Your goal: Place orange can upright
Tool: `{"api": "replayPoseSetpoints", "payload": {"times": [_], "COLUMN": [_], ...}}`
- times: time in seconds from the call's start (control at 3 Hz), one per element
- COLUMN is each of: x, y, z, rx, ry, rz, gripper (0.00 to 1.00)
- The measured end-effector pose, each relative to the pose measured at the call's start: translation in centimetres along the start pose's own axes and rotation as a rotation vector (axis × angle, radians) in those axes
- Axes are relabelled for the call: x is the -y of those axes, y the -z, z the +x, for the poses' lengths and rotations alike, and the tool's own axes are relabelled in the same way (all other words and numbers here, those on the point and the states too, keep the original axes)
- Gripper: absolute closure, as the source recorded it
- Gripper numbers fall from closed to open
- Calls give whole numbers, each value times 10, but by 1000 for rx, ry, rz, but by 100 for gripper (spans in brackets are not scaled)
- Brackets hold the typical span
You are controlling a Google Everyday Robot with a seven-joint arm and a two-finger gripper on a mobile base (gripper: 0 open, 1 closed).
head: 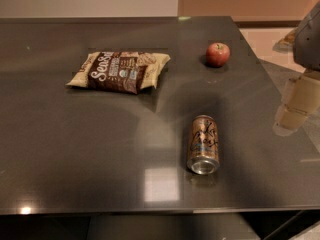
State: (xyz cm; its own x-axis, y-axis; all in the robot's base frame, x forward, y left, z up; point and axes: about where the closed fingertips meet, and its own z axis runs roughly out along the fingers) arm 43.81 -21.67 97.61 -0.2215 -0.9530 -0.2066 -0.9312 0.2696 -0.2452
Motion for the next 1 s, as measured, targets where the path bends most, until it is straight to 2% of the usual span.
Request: {"api": "replayPoseSetpoints", "payload": {"times": [0.67, 1.0], "x": [0, 15], "y": [0, -13], "z": [0, -31], "rx": [0, 87], "ry": [0, -183], "rz": [0, -51], "gripper": [0, 0]}}
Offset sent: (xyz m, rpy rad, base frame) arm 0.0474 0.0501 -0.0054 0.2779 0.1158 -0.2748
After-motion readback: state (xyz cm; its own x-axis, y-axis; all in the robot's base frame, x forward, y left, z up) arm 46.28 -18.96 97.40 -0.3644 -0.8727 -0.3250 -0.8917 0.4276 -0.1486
